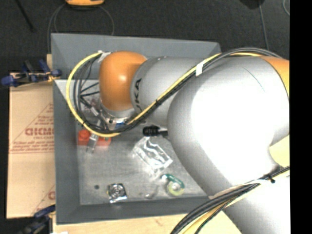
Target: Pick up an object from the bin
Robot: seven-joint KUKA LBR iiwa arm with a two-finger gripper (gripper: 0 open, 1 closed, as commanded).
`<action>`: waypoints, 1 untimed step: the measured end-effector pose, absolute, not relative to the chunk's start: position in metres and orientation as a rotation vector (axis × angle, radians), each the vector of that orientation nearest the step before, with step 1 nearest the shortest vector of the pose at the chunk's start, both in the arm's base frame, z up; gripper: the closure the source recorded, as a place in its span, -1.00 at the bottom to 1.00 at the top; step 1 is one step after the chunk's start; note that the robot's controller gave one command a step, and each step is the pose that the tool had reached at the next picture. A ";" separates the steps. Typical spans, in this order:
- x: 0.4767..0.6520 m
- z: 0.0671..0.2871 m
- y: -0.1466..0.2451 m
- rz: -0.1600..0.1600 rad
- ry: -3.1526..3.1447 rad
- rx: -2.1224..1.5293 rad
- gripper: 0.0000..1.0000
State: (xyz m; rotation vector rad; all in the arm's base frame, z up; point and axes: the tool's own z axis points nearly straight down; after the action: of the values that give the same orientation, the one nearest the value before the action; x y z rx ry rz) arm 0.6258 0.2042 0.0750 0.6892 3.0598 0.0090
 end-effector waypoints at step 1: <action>0.620 0.075 0.208 0.009 3.049 0.708 -1.00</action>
Offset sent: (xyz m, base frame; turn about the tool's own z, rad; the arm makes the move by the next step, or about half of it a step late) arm -0.0104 0.0047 -0.0050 0.0167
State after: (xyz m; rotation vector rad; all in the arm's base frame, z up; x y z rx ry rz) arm 0.6201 0.2082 0.0754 0.7077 3.0486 0.0094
